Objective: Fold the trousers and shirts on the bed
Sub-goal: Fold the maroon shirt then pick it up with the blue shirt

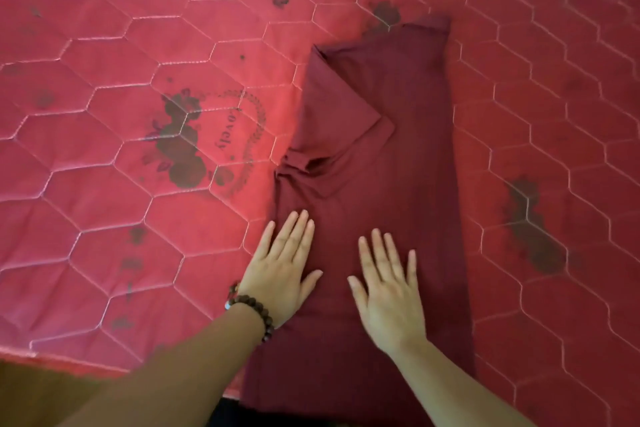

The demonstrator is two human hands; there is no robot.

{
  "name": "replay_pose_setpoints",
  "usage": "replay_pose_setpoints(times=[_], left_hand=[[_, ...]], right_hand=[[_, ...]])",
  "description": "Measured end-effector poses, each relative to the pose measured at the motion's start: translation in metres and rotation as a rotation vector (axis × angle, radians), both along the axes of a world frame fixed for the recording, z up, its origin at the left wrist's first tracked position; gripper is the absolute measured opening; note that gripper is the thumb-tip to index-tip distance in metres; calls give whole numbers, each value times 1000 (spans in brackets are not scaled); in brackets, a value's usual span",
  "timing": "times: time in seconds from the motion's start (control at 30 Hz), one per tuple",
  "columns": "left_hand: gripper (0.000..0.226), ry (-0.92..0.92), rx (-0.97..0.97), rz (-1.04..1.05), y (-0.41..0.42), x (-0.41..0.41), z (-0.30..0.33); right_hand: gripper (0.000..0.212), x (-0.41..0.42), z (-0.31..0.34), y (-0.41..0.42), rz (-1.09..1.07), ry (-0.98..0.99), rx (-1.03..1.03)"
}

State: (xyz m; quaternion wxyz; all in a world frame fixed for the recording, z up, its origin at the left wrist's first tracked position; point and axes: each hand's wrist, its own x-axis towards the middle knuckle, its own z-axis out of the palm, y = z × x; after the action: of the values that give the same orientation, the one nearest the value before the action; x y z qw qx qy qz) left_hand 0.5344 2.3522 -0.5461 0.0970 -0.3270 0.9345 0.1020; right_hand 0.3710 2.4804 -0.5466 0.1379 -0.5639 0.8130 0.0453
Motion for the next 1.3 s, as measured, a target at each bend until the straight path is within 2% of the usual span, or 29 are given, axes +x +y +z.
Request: replay_pose_setpoints(times=[0.13, 0.27, 0.37, 0.47, 0.53, 0.67, 0.8, 0.93, 1.0, 1.1, 1.2, 1.3], left_hand=[[72, -21, -23, 52, 12, 38, -2], [67, -61, -38, 104, 38, 78, 7], [59, -6, -99, -9, 54, 102, 8], [86, 6, -110, -148, 67, 125, 8], [92, 7, -91, -204, 74, 136, 8], [87, 51, -36, -338, 87, 141, 7], [99, -7, -42, -442, 100, 132, 11], [111, -50, -63, -445, 110, 125, 11], [108, -63, -50, -416, 113, 124, 12], [91, -70, 8, -376, 112, 120, 19], [76, -42, 163, -275, 105, 112, 32], [71, 112, 462, -38, 91, 93, 62]], right_hand=[[62, -26, 5, 51, -110, 58, 35], [57, -44, 10, 122, -132, 12, 85], [56, -59, 18, 172, -124, -23, 103], [65, -74, 24, 214, -148, -26, 106], [73, -79, 24, 228, -152, -55, 105], [79, -65, 25, 227, 9, -105, 52], [90, -47, 25, 213, 174, -74, 27], [88, -45, 31, 206, 319, -62, 11], [86, -46, 36, 204, 421, -65, 34], [73, -44, 45, 203, 542, -84, 25], [44, -40, 55, 199, 363, -265, -49], [39, -41, 80, 178, 47, -519, -7]])
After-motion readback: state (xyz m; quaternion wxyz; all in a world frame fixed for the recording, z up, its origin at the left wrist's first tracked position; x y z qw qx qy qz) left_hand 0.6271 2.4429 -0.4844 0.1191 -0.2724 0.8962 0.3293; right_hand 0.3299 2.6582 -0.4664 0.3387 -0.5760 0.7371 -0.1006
